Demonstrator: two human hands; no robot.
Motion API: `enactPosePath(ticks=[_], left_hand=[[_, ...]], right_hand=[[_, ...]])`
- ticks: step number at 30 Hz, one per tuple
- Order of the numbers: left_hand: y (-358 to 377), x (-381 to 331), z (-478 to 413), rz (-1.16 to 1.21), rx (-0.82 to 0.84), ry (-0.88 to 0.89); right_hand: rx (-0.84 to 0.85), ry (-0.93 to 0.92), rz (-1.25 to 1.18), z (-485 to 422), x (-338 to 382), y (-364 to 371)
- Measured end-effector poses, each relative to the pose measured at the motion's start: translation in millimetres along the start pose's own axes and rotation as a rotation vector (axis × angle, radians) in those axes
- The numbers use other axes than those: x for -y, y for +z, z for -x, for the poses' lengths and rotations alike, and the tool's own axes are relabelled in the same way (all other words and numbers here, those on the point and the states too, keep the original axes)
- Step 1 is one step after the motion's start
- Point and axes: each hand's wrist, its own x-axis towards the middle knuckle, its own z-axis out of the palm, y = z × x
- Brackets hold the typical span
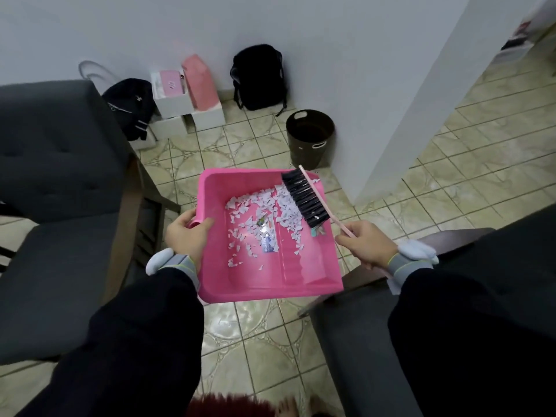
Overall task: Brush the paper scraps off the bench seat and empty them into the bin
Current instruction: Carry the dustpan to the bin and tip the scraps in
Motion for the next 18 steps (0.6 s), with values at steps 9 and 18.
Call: enactPosePath(ticks=[9,18], left_hand=[[21,-26,-80,0.013,-0.054,-0.025],[60,-79,-167,0.015,-0.083,-0.036]], right_hand=[[0.082,-0.026,0.023,-100,45,-13],[0.122,-0.033,0.055,-208,94,-43]])
